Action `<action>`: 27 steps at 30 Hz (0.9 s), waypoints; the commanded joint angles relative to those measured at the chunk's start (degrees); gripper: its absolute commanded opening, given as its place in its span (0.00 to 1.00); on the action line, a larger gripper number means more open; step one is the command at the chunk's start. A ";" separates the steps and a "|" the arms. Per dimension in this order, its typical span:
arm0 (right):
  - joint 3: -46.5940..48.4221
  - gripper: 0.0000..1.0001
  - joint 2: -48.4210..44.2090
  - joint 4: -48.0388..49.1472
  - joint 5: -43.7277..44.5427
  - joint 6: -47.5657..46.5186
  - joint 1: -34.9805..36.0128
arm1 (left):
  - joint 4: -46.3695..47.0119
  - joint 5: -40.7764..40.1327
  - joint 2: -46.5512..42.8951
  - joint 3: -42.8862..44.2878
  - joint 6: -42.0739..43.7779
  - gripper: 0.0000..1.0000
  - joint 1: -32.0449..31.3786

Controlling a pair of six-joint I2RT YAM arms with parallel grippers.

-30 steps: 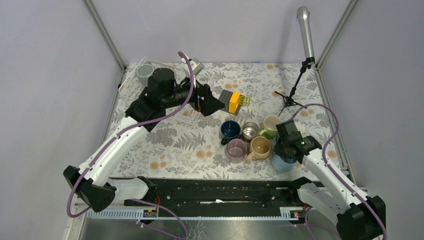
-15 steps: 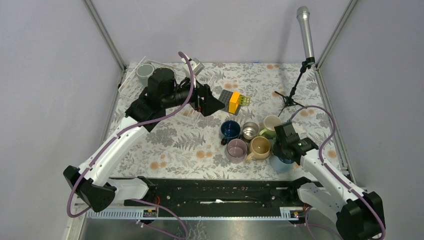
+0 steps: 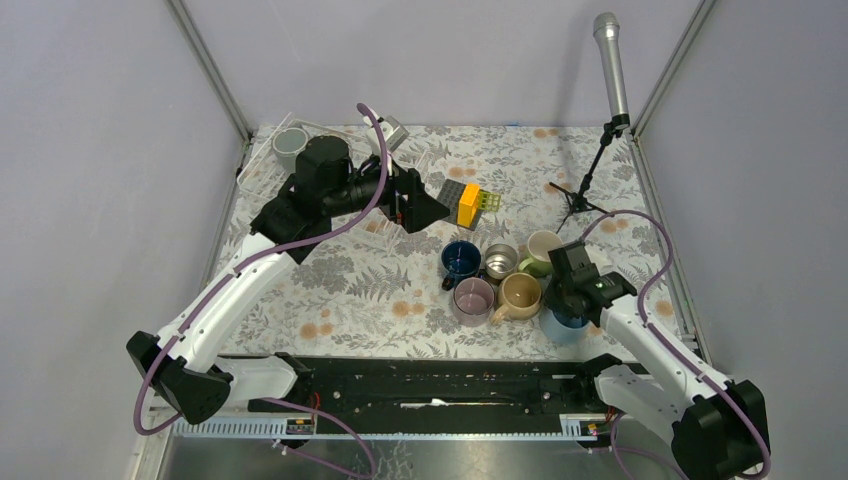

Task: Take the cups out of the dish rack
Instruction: Place the cup at the center of the board, then move the cup to the dish rack.

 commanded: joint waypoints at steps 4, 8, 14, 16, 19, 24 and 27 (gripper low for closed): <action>4.91 0.33 -0.95 -3.26 1.69 1.39 0.38 | 2.15 1.75 -0.41 0.99 0.38 0.99 -0.08; 6.91 0.34 -1.67 -5.58 2.32 1.38 0.38 | 2.21 1.82 -0.29 1.06 0.38 0.99 -0.02; 9.41 0.34 -3.11 -8.90 3.04 1.81 0.39 | 2.21 2.09 -0.08 1.32 0.29 0.99 -0.06; 10.64 0.35 -3.68 -10.25 3.14 1.78 0.37 | 2.15 2.04 -0.08 1.32 0.24 0.99 0.01; 12.91 0.35 -4.36 -12.07 3.17 1.20 0.39 | 2.21 1.74 -0.22 1.13 0.13 0.99 -0.06; 17.68 0.42 -3.63 -13.39 2.00 -1.30 0.36 | 2.54 -0.18 -0.61 0.17 -0.60 0.99 0.01; 20.09 0.54 -2.11 -12.25 0.36 -2.86 0.32 | 2.49 -2.53 -0.60 0.02 -1.47 0.99 -0.03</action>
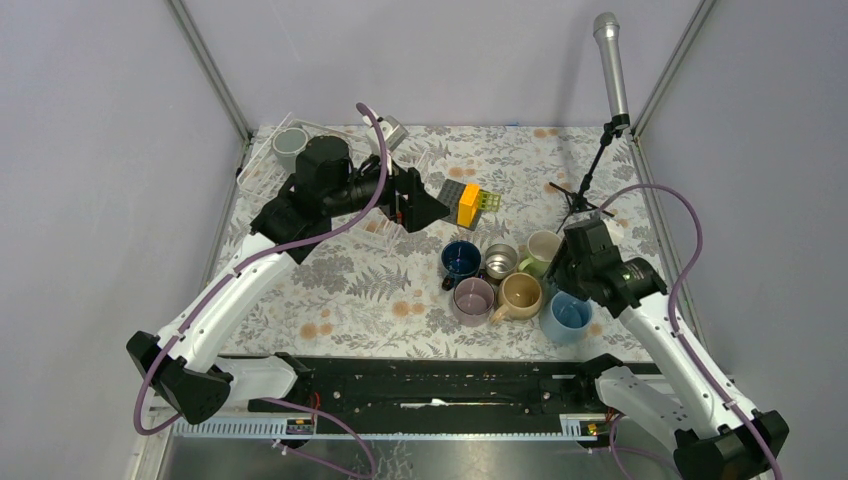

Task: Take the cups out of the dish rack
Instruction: Move the cup to the dish rack.

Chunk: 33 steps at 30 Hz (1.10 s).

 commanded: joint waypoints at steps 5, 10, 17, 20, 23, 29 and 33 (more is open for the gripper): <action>7.11 0.73 3.84 3.41 -4.63 -4.56 0.45 | 1.14 -8.93 -0.55 0.13 -2.65 0.99 -0.05; 10.00 1.00 6.78 7.28 -9.60 -5.89 0.89 | -2.53 -21.59 0.77 1.73 -5.41 0.99 0.07; 12.97 1.00 10.29 11.56 -12.81 -7.42 1.92 | -9.66 -41.48 5.39 6.99 -9.83 0.99 2.12; 13.77 1.00 12.09 13.19 -15.17 -8.04 3.02 | -11.82 -47.62 8.33 10.23 -12.37 0.99 5.29; 14.50 1.00 13.64 14.36 -16.76 -8.65 3.94 | -13.54 -52.53 11.65 13.01 -15.01 0.99 9.38; 15.26 1.00 15.30 15.94 -19.03 -10.23 4.43 | -13.99 -57.88 19.27 18.40 -17.81 0.99 17.28; 15.23 1.00 15.82 16.89 -20.15 -11.00 4.41 | -13.29 -58.30 25.02 21.76 -18.14 0.99 22.19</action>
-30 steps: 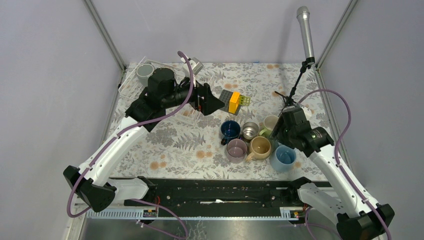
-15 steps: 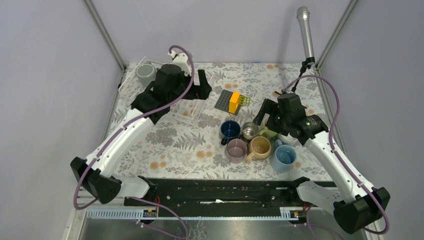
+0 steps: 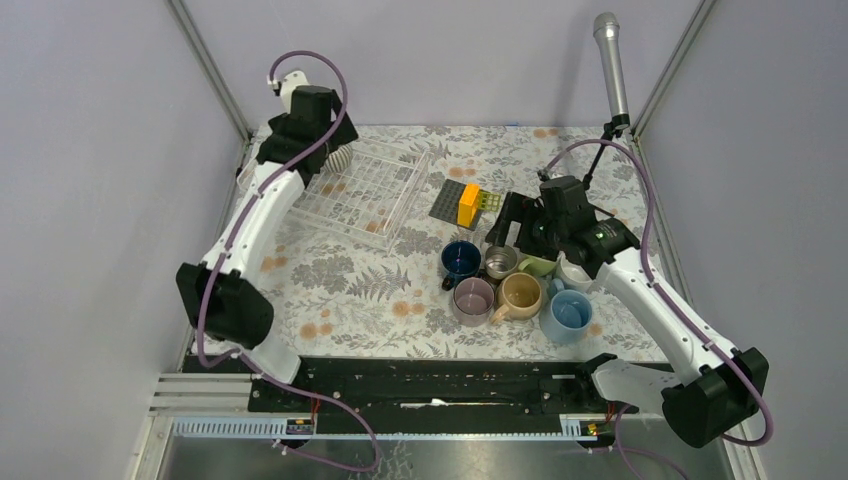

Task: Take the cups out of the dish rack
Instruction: Move the cup to the dish rack.

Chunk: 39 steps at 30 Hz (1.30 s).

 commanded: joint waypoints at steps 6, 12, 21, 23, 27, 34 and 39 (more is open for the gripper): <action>1.37 1.00 1.29 3.67 -3.92 -2.82 0.62 | -0.29 -2.05 16.20 14.35 1.26 0.99 6.33; 1.28 1.00 1.90 4.13 -4.39 -3.52 0.62 | 2.50 0.27 26.80 24.81 7.51 0.99 7.35; 1.06 1.00 3.10 3.68 -4.14 -4.15 0.56 | 2.43 2.94 39.83 37.61 14.45 0.99 8.02; 1.02 1.00 3.39 3.45 -4.00 -4.22 0.61 | 2.99 3.76 41.01 38.33 15.40 0.99 8.44; 0.41 1.00 3.69 3.40 -3.91 -4.31 0.56 | 5.08 6.83 42.25 38.28 16.47 0.99 9.72; 0.61 1.00 4.93 3.43 -3.45 -4.34 0.63 | 6.10 15.48 45.27 40.37 19.73 0.99 10.92; 0.77 1.00 5.73 3.48 -3.58 -4.61 0.58 | 7.15 17.86 46.73 40.57 19.83 0.99 11.69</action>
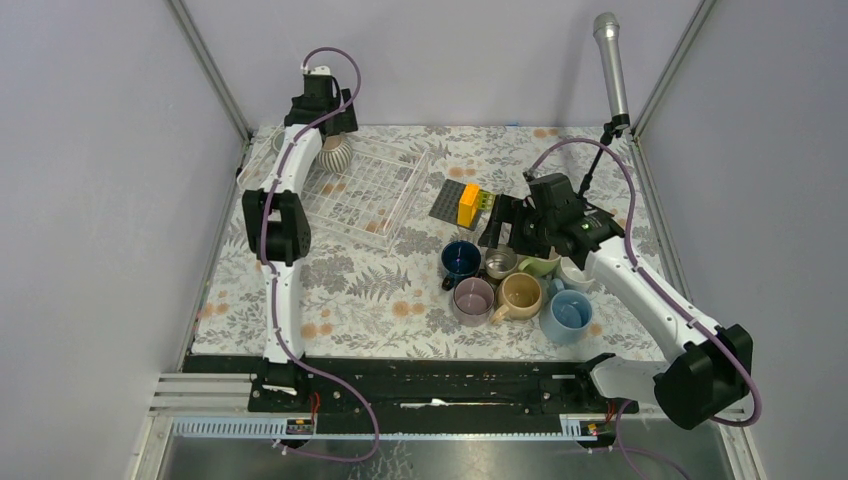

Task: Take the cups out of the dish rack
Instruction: Move the cup to the dish rack.

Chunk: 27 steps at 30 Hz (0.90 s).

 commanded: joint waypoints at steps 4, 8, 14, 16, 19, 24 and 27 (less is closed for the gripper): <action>0.43 1.00 0.98 1.11 -0.06 -1.18 0.54 | 3.45 5.44 2.53 4.27 1.03 0.99 0.58; 0.08 1.00 0.98 1.18 -0.13 -0.93 0.51 | 3.13 5.26 2.32 3.70 0.44 0.99 0.59; -0.75 1.00 0.91 1.60 -0.40 -0.62 0.57 | 2.27 6.74 1.91 3.41 0.52 0.99 0.58; -1.04 1.00 0.60 1.63 -0.43 -0.55 0.54 | 2.24 7.51 1.70 2.80 0.64 0.99 0.58; -1.31 1.00 0.28 1.65 -0.51 -0.49 0.54 | 1.70 8.27 2.00 2.62 0.93 0.99 0.58; -1.92 1.00 -0.09 1.73 -0.64 -0.50 0.58 | 1.12 6.16 2.80 2.71 0.53 0.99 0.58; -2.28 1.00 -0.40 1.73 -0.61 -0.52 0.56 | 0.50 2.62 3.17 3.23 -0.03 0.99 0.58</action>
